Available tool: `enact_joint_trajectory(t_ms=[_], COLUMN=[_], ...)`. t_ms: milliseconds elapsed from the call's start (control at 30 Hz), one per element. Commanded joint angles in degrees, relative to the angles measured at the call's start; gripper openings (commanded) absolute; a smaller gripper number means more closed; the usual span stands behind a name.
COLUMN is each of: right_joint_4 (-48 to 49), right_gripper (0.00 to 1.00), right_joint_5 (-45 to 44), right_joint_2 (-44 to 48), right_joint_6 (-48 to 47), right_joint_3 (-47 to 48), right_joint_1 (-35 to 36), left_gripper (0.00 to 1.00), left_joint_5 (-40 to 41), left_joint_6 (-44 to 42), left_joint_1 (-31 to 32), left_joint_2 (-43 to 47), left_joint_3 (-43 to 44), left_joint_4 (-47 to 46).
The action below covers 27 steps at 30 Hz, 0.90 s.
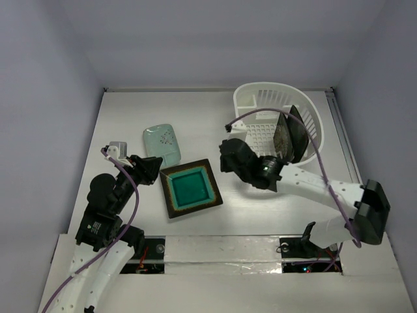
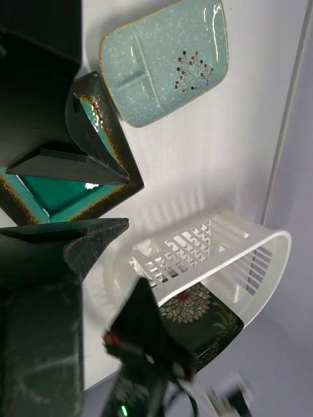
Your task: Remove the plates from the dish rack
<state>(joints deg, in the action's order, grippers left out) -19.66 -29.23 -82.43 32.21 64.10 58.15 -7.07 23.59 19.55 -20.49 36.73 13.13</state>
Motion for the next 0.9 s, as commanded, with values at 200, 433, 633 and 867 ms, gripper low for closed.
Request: enact_joint_trajectory(t_ms=[200,433,633,867], right_joint_4=[-13.8,-20.5,-21.0,-21.4], right_gripper=[0.0,0.73,0.74,0.67], right_joint_5=[-18.0,-17.9,-15.4,-12.2], right_joint_2=[14.6,16.2,11.9,4.4], right_joint_6=[-6.2,-11.9,-13.4,-17.1], right_joint_3=[3.8,6.9,8.8,11.4], right_joint_1=[-13.0,-26.0,-30.2,-33.6], left_gripper=[0.24,0.26,0.26,0.26], left_joint_5=[-0.1,-0.3,0.4,0.6], left_joint_6=[0.4,0.4,0.4,0.2], left_joint_1=[0.4,0.4,0.4,0.9], left_joint_2=[0.8,1.2,2.1,2.8], left_joint_3=[0.5,0.5,0.6,0.6], left_joint_4=[-2.3,-2.3,-2.1,-2.0])
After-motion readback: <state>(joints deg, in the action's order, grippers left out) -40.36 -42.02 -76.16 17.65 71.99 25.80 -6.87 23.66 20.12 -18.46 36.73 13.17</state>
